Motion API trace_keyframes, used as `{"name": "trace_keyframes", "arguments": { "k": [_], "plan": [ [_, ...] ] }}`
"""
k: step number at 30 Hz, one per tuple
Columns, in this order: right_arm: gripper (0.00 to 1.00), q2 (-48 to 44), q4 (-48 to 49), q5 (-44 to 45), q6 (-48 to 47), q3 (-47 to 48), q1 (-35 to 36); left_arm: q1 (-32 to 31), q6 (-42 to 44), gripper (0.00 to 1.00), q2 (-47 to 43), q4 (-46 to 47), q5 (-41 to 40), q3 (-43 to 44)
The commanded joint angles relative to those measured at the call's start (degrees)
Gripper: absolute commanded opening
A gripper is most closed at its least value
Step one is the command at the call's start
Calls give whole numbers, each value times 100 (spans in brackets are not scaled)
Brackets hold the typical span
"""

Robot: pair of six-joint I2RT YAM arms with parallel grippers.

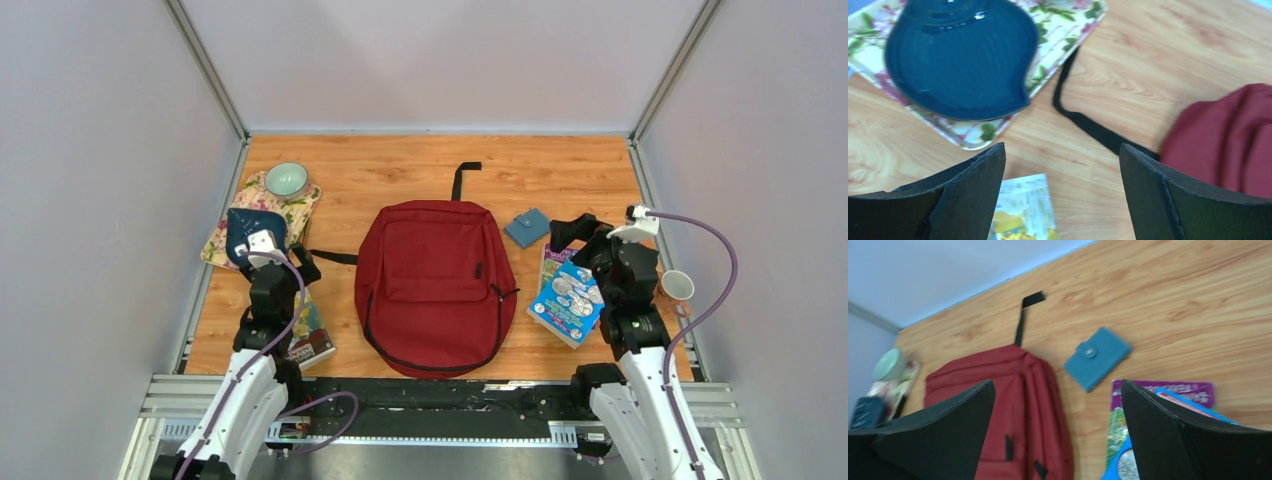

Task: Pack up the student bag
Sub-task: Unzip the student bag at the center of the board.

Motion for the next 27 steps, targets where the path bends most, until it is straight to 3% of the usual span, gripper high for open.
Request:
{"name": "trace_keyframes", "arguments": {
  "k": [1,3,5,11,18,22,27],
  "plan": [
    [100,-124,52,-1247,987,-276,28,-4,-952,91,-185,-1400,946,693],
    [100,-1,-413,-1289,1235,-145,37,-13,-1758,93,-98,-2475,886,1088],
    [100,245,-789,-1675,1288,65,28,-4,-1527,99,-80,-2719,1279,1317],
    [100,624,-1819,-1289,1991,619,37,-4,-1192,99,-246,-3659,2229,1635],
    [100,922,-2821,-1289,1360,1419,36,-4,-1788,99,-221,-3116,3283,1344],
    [100,1186,-3217,-1360,998,1280,37,-4,-1807,99,52,-3352,3933,1450],
    [99,1441,-2762,-2483,788,858,28,-4,-1518,99,-159,-3485,4207,1336]
  ]
}}
